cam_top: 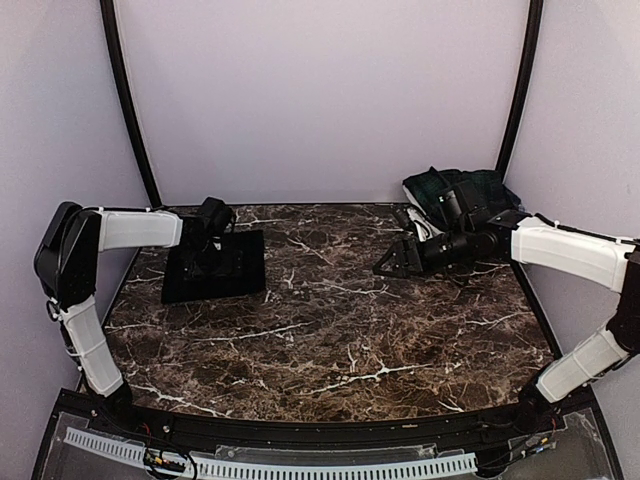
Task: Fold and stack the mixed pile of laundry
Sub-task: Move the square folded T-shirt to the corner of the board.
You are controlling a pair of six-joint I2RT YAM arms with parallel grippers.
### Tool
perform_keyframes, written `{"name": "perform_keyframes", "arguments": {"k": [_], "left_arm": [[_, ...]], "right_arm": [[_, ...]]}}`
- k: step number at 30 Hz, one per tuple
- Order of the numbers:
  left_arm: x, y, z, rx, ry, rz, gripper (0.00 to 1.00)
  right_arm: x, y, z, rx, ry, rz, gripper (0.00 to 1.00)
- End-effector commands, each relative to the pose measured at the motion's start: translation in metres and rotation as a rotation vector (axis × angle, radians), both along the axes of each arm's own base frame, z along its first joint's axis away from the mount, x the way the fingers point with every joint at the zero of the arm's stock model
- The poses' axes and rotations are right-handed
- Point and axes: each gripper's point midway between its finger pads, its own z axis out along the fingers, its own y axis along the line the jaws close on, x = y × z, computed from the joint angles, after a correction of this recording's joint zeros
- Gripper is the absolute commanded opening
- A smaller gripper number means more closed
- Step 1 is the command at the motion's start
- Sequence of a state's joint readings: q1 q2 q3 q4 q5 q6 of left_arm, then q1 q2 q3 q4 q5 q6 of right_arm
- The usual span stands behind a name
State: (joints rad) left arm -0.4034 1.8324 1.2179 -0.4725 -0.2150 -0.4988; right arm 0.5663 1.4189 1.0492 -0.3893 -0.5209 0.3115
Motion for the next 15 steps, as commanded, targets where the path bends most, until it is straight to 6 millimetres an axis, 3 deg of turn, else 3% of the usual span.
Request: {"name": "perform_keyframes", "arguments": {"k": [1, 8, 15], "left_arm": [[-0.009, -0.02, 0.047, 0.004, -0.071, -0.051, 0.99], [0.006, -0.018, 0.046, -0.027, -0.095, 0.042, 0.99], [0.022, -0.021, 0.004, -0.017, 0.0, 0.056, 0.99]], "right_arm": [[0.0, 0.001, 0.012, 0.036, -0.048, 0.016, 0.79], [0.001, 0.006, 0.011, 0.055, -0.042, 0.033, 0.79], [0.002, 0.001, 0.009, 0.026, -0.058, 0.022, 0.79]]}}
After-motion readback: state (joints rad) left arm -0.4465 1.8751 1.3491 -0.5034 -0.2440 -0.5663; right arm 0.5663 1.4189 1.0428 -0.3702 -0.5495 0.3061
